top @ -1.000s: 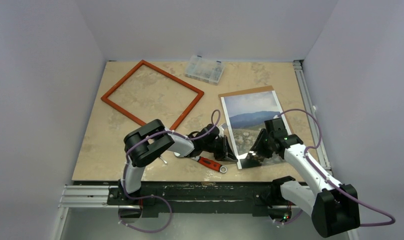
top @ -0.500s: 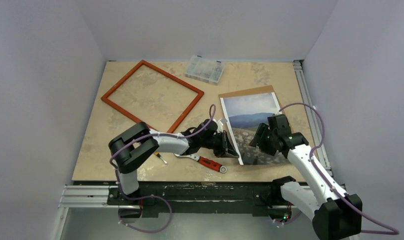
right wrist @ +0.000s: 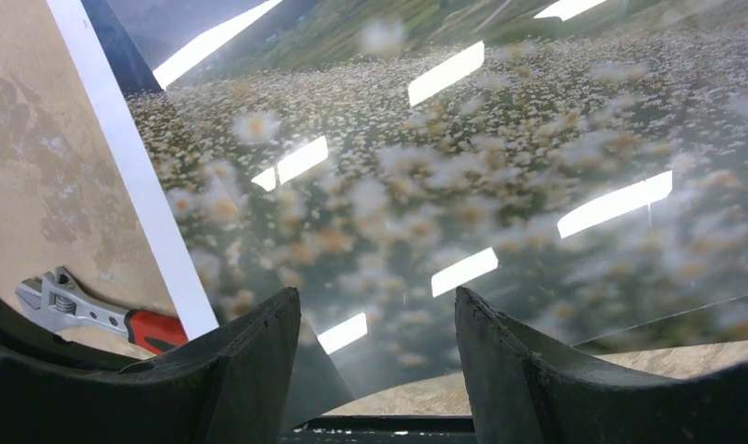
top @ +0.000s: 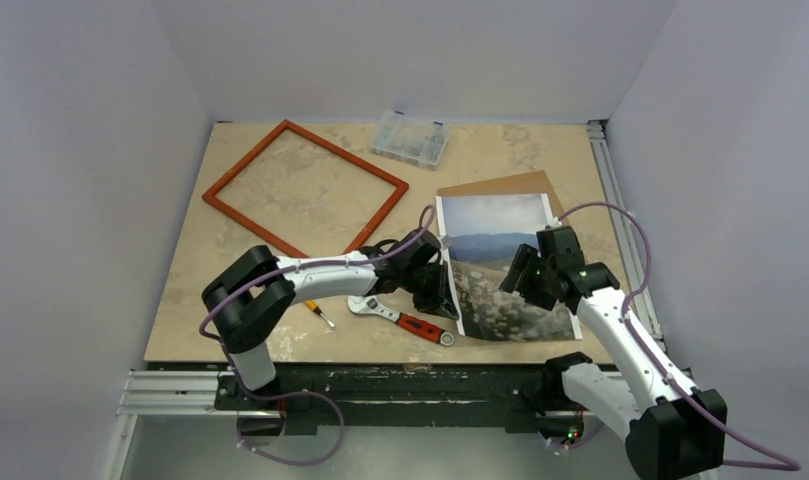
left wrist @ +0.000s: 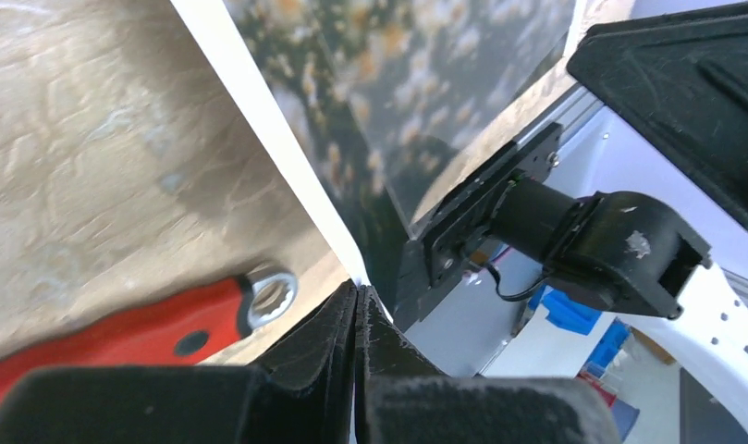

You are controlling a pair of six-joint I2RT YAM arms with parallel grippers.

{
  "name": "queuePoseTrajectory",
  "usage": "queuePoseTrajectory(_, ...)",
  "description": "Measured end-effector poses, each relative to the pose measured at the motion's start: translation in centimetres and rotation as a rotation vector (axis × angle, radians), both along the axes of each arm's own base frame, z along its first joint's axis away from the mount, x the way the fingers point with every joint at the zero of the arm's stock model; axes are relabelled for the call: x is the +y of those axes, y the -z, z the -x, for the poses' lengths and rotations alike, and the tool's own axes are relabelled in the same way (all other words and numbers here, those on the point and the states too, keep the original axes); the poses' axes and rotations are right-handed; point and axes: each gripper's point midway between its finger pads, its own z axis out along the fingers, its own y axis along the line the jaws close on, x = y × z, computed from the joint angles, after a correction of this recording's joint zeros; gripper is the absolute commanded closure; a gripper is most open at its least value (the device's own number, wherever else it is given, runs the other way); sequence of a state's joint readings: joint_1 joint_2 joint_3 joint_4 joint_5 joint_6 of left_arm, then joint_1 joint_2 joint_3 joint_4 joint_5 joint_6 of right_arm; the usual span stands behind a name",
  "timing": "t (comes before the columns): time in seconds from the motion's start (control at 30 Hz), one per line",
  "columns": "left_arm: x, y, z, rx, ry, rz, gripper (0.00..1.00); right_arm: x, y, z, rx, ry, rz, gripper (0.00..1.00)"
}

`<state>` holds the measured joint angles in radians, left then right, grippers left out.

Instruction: Take the photo out of the frame

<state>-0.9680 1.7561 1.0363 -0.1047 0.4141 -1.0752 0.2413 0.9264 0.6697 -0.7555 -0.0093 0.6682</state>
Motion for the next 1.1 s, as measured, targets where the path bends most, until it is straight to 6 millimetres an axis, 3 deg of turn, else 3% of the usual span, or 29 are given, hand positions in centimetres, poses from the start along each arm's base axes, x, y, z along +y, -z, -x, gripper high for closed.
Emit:
queuePoseTrajectory(0.17,1.9,0.1,-0.1,0.023,0.006,-0.061,1.00,0.0,0.6,0.0,0.028,-0.006,0.010,0.39)
queuePoseTrajectory(0.37,2.6,0.5,-0.6,0.089,0.003,-0.049,1.00,0.2,0.9,-0.2,0.039,-0.017,0.007,0.38)
queuePoseTrajectory(0.53,2.6,1.5,-0.6,0.126,0.002,-0.042,0.74,0.5,1.2,-0.5,0.041,-0.028,0.006,0.38)
queuePoseTrajectory(0.63,2.6,1.8,-0.9,0.126,-0.009,-0.019,0.64,0.7,1.5,-0.7,0.041,-0.032,0.000,0.38)
queuePoseTrajectory(0.97,1.9,1.9,-2.4,0.093,-0.040,0.025,0.53,1.1,3.4,-1.0,0.073,-0.041,-0.005,0.38)
queuePoseTrajectory(1.1,2.8,3.3,-2.3,0.096,-0.068,-0.020,0.44,1.1,4.0,-1.0,0.079,-0.041,-0.004,0.39)
